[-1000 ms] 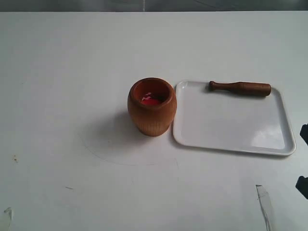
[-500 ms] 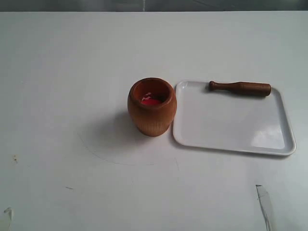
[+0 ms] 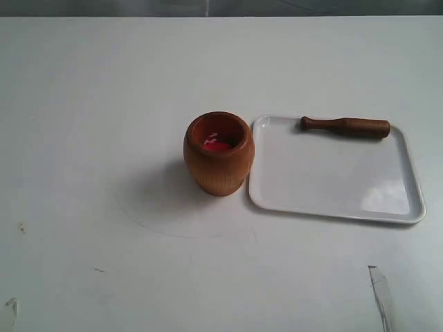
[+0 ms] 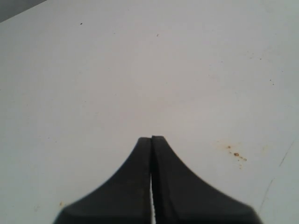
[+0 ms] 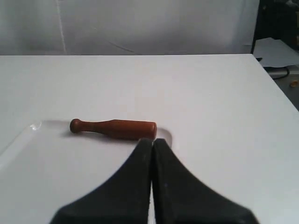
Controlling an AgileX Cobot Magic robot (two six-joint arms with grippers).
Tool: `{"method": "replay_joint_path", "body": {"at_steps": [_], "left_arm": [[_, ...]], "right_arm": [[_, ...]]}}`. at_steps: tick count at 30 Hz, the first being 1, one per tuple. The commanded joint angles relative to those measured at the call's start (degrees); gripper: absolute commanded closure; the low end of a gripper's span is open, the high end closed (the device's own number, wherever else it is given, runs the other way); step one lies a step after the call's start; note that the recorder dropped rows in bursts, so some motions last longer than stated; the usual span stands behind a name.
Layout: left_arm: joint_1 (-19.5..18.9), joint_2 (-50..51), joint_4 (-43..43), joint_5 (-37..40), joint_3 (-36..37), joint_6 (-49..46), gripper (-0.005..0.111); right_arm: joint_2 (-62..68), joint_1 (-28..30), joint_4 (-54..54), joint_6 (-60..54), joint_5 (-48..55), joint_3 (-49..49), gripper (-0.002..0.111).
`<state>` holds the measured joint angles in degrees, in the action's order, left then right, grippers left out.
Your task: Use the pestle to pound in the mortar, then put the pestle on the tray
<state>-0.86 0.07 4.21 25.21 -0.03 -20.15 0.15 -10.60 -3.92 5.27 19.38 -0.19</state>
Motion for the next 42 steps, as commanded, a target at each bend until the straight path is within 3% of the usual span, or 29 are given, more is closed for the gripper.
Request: {"method": "replay_joint_path", "body": {"at_steps": [1,42], "left_arm": [[0.4,-0.1,-0.4,-0.2,0.0,0.5,0.107],[0.4,-0.1,-0.4,-0.2,0.0,0.5,0.107]], "right_arm": [[-0.1,0.9,0.2,-0.6,0.1,0.2,0.108],[-0.1,0.9,1.5,-0.6,0.1,0.2,0.108]]}}
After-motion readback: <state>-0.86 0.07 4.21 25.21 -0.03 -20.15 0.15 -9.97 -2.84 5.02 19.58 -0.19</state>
